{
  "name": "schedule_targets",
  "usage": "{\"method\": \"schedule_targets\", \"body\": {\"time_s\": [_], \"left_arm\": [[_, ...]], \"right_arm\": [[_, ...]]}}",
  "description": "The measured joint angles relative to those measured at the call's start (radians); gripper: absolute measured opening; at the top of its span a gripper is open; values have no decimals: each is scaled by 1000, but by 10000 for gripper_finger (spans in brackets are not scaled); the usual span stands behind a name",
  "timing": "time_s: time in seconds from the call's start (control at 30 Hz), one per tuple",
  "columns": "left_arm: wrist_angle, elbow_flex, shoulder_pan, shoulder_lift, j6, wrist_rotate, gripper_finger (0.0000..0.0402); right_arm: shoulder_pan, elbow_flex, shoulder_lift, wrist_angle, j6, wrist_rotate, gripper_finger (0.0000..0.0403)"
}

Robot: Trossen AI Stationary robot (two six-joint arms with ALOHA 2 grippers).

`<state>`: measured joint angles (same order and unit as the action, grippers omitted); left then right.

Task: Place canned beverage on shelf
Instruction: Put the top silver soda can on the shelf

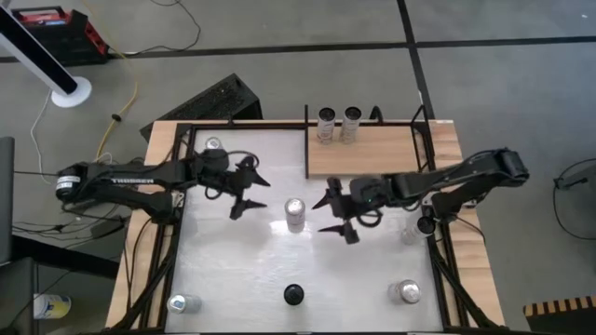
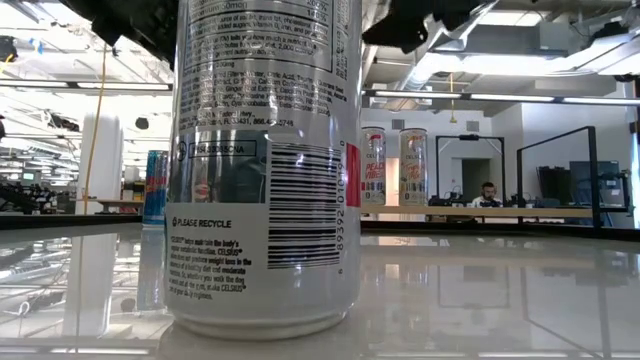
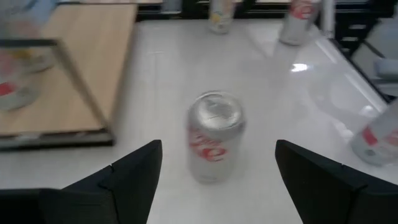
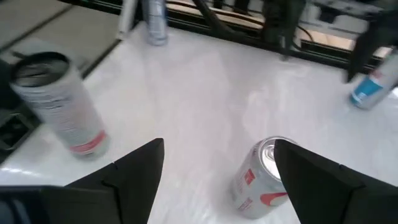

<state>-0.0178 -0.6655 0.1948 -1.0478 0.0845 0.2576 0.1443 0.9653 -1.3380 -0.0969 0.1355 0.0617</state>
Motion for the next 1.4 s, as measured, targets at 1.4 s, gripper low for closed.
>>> {"method": "schedule_targets", "body": {"time_s": [1.4], "left_arm": [[619,-1,-109,-574,-48,-121,298]], "right_arm": [[-65,-27,-51,-16,-15,-89,322]]}}
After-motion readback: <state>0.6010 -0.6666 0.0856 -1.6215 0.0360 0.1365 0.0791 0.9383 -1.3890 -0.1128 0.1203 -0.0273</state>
